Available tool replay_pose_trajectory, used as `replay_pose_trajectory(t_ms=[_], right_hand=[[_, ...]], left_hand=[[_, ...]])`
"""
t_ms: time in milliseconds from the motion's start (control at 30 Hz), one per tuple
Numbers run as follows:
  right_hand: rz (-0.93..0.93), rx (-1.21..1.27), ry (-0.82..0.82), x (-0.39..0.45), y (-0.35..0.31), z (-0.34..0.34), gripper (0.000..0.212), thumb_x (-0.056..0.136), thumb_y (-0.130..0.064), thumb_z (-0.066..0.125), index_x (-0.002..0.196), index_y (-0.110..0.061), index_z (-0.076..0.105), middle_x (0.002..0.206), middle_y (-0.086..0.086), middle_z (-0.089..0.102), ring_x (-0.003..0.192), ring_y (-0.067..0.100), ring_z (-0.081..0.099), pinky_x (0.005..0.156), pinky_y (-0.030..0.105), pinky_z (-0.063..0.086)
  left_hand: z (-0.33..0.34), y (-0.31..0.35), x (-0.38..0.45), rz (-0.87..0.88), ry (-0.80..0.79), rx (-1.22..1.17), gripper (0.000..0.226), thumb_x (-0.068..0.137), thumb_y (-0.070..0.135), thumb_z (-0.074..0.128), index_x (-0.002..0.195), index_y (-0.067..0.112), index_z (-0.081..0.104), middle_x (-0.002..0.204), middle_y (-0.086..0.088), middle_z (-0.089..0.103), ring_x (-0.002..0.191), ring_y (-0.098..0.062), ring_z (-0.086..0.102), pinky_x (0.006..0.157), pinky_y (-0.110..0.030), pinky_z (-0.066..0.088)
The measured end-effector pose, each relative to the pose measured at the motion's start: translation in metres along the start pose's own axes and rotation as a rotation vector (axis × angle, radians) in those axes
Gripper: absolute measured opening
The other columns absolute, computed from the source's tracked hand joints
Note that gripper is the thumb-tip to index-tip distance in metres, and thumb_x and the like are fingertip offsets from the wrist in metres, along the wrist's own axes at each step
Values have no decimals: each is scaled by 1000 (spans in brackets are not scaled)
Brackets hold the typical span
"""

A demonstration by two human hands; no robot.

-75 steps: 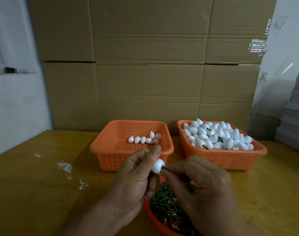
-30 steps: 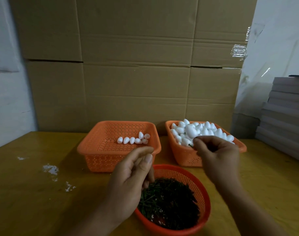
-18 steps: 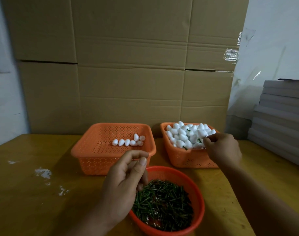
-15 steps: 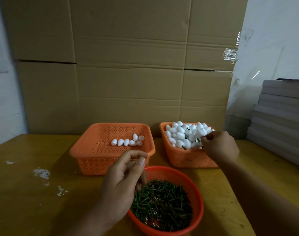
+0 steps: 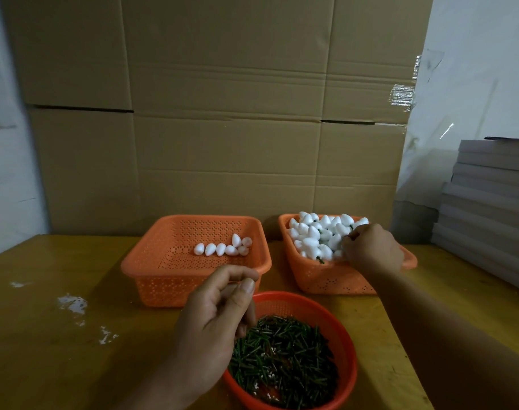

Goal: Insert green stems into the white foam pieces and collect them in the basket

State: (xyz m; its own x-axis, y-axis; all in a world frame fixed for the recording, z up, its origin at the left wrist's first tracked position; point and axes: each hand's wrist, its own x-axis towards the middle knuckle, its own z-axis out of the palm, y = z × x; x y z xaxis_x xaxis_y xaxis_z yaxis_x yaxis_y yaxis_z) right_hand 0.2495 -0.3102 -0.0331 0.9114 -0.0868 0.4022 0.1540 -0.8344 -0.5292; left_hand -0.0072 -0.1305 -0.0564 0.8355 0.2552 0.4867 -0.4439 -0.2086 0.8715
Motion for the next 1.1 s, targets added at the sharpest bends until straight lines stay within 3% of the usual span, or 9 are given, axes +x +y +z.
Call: replay_pose_trajectory(t_ms=[100, 267, 400, 500, 633, 767, 867, 1000, 1100], right_hand=[[14, 34, -9, -3, 0, 0, 20, 88, -34, 54, 84, -19, 66, 80, 5, 65, 92, 35, 63, 82, 43, 55], [-76, 134, 120, -10, 6, -6, 28, 88, -17, 53, 63, -14, 64, 72, 12, 67, 75, 35, 62, 59, 35, 47], [-86, 334, 224, -34, -2, -25, 28, 91, -21, 57, 112, -21, 74, 87, -3, 71, 66, 8, 58, 54, 19, 33], [-196, 511, 128, -67, -12, -43, 26, 92, -22, 62, 116, -25, 72, 72, -10, 67, 59, 8, 61, 54, 23, 42], [-311, 728, -78, -117, -23, -56, 22, 92, -20, 66, 109, -34, 69, 67, 0, 70, 53, 9, 62, 45, 19, 45], [-435, 620, -223, -145, -25, -48, 24, 91, -24, 66, 114, -32, 70, 69, -5, 70, 60, 9, 65, 53, 26, 51], [-522, 506, -260, -153, -26, -44, 29, 90, -24, 69, 117, -34, 69, 74, -20, 68, 63, -1, 63, 56, 13, 44], [-582, 418, -259, -159, -26, -42, 25, 87, -26, 71, 110, -35, 71, 81, -30, 68, 61, 1, 65, 57, 23, 52], [-585, 400, -276, -160, -26, -42, 22, 86, -29, 72, 107, -36, 73, 74, -26, 69, 59, 4, 65, 56, 31, 54]], left_hand=[[-1, 0, 0, 5, 4, -1, 22, 83, 49, 53, 92, 36, 68, 64, 1, 60, 59, -10, 54, 59, -20, 47], [-2, -4, 0, 14, -1, 43, 25, 86, 45, 53, 77, 24, 63, 64, 0, 59, 60, -11, 53, 59, -20, 47], [-5, -8, 1, 34, 47, 106, 45, 97, 44, 58, 65, 11, 57, 62, -11, 54, 58, -18, 50, 57, -23, 45], [-8, -6, 5, 20, 111, 148, 58, 96, 44, 59, 59, 1, 48, 55, -22, 41, 51, -27, 36, 51, -35, 35], [-23, 1, 23, -71, 194, 240, 54, 96, 41, 54, 47, 22, 42, 41, 10, 29, 39, -6, 27, 40, -19, 24], [-51, -10, 68, -130, 223, 537, 31, 102, 31, 53, 78, 12, 55, 49, 10, 41, 37, -3, 33, 40, -18, 26], [-72, -22, 112, -224, 184, 721, 6, 102, 20, 50, 102, 24, 55, 69, 2, 61, 47, -2, 49, 46, -25, 36], [-93, -43, 166, -351, 28, 986, 29, 98, 7, 49, 121, 21, 59, 115, -5, 65, 84, -19, 61, 55, -27, 41], [-102, -57, 191, -431, -193, 1166, 42, 94, 17, 59, 136, 21, 54, 136, -4, 58, 99, -18, 59, 66, -26, 44]])
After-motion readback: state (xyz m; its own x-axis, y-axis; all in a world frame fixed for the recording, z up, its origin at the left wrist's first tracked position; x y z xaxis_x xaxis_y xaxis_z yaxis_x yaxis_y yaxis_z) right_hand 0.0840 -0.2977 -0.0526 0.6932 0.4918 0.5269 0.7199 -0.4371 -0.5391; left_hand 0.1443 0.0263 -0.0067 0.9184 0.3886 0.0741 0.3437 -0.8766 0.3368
